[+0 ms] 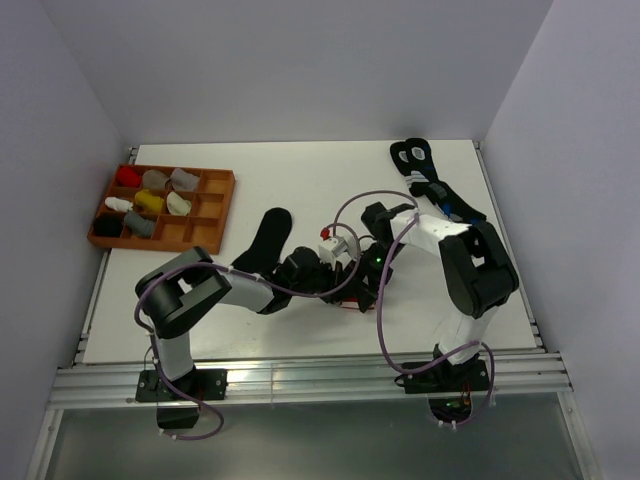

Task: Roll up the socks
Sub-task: Roll the sock at the center of the board.

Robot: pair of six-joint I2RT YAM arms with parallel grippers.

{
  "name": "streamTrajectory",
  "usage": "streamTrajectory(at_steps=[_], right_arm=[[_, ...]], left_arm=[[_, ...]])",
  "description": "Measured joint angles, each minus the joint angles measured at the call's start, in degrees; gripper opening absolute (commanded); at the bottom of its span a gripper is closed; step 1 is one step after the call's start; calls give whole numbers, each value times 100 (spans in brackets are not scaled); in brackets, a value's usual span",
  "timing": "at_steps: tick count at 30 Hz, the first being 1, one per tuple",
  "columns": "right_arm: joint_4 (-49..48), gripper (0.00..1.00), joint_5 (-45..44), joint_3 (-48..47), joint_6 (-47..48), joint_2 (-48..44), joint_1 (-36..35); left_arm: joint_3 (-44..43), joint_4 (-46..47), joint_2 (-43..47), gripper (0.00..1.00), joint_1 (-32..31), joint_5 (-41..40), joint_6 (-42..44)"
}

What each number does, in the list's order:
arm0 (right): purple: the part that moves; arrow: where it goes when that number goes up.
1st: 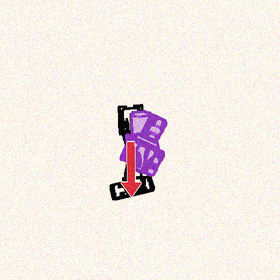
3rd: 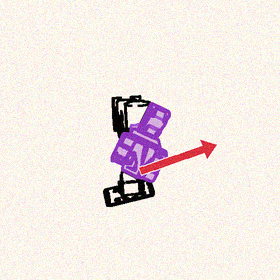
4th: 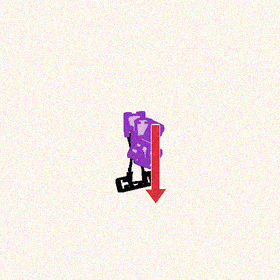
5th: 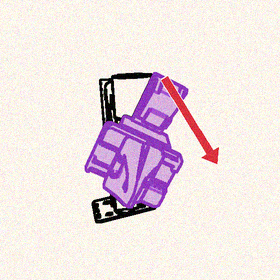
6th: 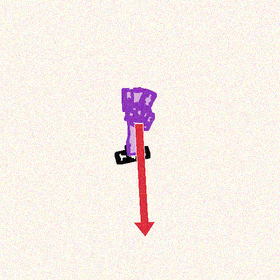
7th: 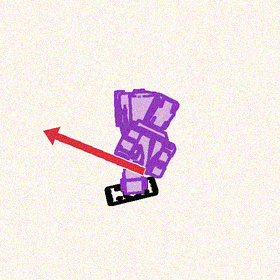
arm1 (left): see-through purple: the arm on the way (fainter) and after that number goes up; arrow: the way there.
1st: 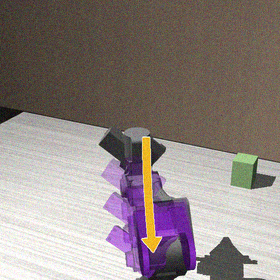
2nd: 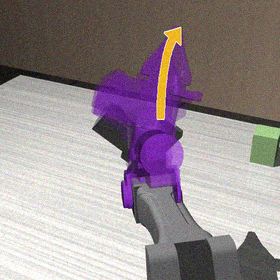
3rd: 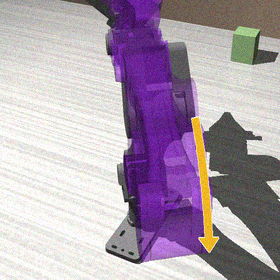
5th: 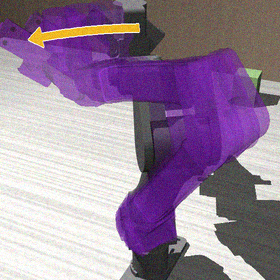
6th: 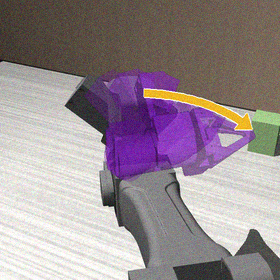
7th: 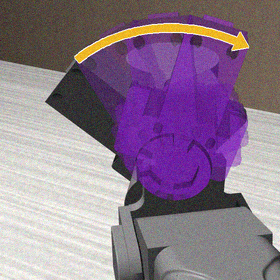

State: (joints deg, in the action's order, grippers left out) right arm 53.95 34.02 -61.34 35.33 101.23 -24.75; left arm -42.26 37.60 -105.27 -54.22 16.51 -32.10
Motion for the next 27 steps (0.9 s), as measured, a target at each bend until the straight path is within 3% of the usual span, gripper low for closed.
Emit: streamTrajectory(at_steps=[10, 24, 27], right_arm=[[-697, 85, 72, 15, -28, -234, 546], [-118, 77, 468, -179, 481, 293, 581], [-15, 71, 505, -208, 522, 363, 581]], left_arm=[[-26, 31, -144, 0, 31, 31, -321], [-114, -111, -164, 0, 35, 28, -402], [-142, -101, -208, 0, 35, 28, -459]])
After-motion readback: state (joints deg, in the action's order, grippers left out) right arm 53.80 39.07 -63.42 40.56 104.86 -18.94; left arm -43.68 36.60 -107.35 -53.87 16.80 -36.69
